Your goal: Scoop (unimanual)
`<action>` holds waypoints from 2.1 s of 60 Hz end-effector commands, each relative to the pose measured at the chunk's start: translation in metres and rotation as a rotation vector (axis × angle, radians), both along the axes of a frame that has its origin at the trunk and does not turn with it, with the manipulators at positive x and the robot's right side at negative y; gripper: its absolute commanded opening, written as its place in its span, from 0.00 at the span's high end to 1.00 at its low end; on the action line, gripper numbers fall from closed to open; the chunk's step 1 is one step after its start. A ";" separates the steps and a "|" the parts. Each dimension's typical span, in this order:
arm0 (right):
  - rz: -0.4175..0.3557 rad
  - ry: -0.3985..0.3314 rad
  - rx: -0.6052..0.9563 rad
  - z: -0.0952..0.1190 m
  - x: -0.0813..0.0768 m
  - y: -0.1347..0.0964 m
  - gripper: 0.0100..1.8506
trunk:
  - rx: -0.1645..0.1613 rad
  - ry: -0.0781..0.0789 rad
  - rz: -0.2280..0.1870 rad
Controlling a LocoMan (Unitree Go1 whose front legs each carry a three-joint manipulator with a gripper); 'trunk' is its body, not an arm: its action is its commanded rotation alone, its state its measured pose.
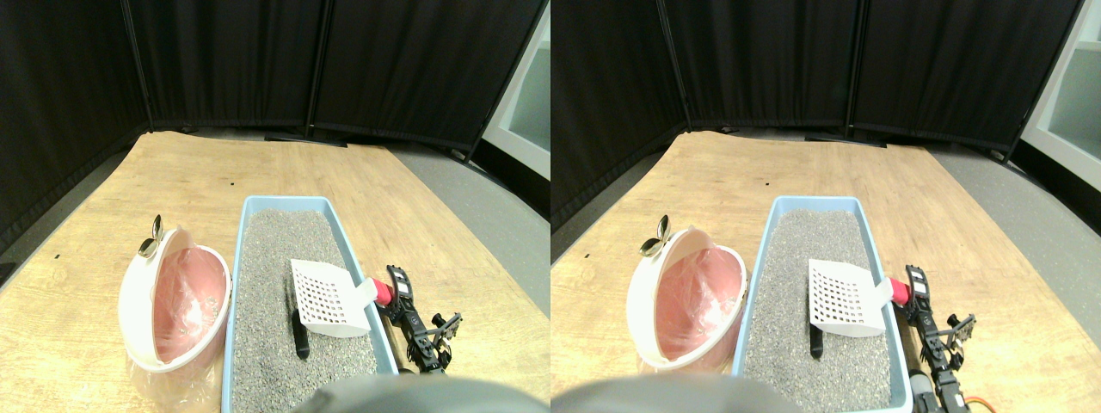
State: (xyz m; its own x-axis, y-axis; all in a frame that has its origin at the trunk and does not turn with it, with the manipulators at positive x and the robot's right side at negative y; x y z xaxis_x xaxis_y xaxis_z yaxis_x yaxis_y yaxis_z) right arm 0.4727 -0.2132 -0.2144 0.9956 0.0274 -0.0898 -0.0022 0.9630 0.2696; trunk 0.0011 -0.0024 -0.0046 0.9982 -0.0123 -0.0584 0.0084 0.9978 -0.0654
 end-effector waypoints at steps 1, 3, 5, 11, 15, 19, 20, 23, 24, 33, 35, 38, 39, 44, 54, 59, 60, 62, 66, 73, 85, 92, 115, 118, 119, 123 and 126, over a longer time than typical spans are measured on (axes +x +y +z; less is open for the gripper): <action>0.004 -0.064 0.002 0.007 0.004 0.001 0.97 | -0.013 -0.001 0.010; 0.001 -0.059 -0.003 0.007 0.004 0.001 0.97 | -0.014 -0.001 0.011; 0.001 -0.058 -0.007 0.006 0.005 0.000 0.97 | -0.013 -0.001 0.010; 0.002 -0.061 -0.006 0.009 0.003 -0.001 0.97 | -0.015 -0.001 0.010; 0.007 -0.067 -0.010 0.011 0.002 -0.002 0.97 | -0.018 -0.001 0.011; 0.016 -0.073 -0.022 0.013 0.001 -0.003 0.97 | -0.020 0.000 0.012; 0.019 -0.080 -0.030 0.014 0.001 -0.003 0.97 | -0.020 0.000 0.012; 0.031 -0.115 -0.065 0.019 -0.001 -0.004 0.97 | -0.024 -0.001 0.013; 0.031 -0.115 -0.065 0.019 -0.001 -0.004 0.97 | -0.024 -0.001 0.013; 0.077 -0.216 -0.166 0.037 -0.007 -0.003 0.97 | -0.027 -0.003 0.012; 0.076 -0.230 -0.189 0.042 -0.008 -0.002 0.97 | -0.028 -0.003 0.011; 0.075 -0.240 -0.201 0.047 -0.009 -0.002 0.97 | -0.029 -0.005 0.010; 0.085 -0.255 -0.206 0.050 -0.009 -0.003 0.97 | -0.030 -0.003 0.009; 0.088 -0.284 -0.241 0.063 -0.011 -0.003 0.97 | -0.032 -0.004 0.007; 0.076 -0.312 -0.297 0.085 -0.011 -0.005 0.97 | -0.040 -0.001 0.003; 0.105 -0.340 -0.317 0.094 -0.007 -0.008 0.97 | -0.049 0.000 0.005; 0.109 -0.343 -0.324 0.095 -0.007 -0.008 0.97 | -0.051 0.002 0.006; 0.109 -0.341 -0.338 0.102 -0.006 -0.010 0.97 | -0.057 0.001 0.008; 0.127 -0.353 -0.348 0.111 -0.003 -0.011 0.97 | -0.062 0.004 0.011; 0.156 -0.347 -0.421 0.126 0.002 -0.012 0.97 | -0.072 0.004 0.017; 0.221 -0.350 -0.497 0.145 0.004 -0.008 0.97 | -0.096 0.006 0.038; 0.247 -0.328 -0.521 0.148 0.003 -0.004 0.97 | -0.113 0.012 0.052; 0.309 -0.285 -0.595 0.144 0.005 0.004 0.97 | -0.172 0.014 0.106; 0.322 -0.283 -0.605 0.145 0.008 0.003 0.97 | -0.177 0.017 0.109; 0.324 -0.284 -0.611 0.145 0.009 0.003 0.97 | -0.177 0.017 0.109; 0.313 -0.268 -0.663 0.148 0.011 0.005 0.97 | -0.186 0.017 0.115; 0.316 -0.267 -0.673 0.149 0.012 0.005 0.97 | -0.193 0.018 0.120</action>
